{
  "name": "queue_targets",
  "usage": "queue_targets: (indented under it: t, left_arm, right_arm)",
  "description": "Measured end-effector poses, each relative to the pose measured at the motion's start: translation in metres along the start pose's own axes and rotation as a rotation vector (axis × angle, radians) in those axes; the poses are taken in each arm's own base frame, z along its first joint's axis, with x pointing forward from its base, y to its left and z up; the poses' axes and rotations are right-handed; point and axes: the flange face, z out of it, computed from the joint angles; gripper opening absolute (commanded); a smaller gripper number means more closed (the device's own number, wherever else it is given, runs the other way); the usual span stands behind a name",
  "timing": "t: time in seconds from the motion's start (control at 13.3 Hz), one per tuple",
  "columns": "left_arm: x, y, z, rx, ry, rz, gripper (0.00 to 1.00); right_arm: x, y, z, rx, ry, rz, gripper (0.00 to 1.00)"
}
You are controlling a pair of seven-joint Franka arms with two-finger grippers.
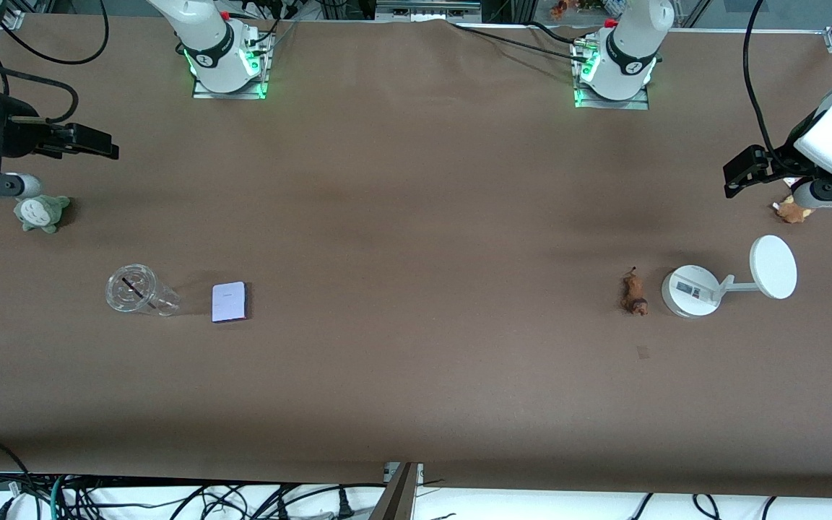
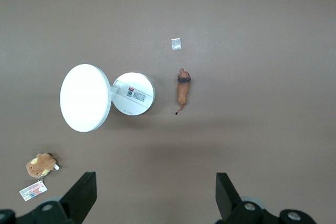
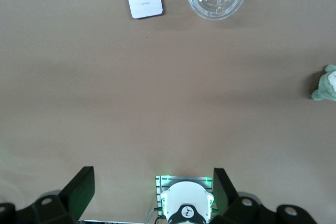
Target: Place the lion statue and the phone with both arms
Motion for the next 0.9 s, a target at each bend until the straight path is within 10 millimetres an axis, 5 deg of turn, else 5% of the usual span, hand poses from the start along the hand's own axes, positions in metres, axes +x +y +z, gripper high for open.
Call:
queue_targets:
  t: [0.9]
  left_arm:
    - [0.0, -0.001, 0.0, 0.0, -0.001, -0.002, 1.0]
  right_arm:
    - [-0.0016, -0.0005, -0.0035, 0.002, 0.057, 0.0, 1.0]
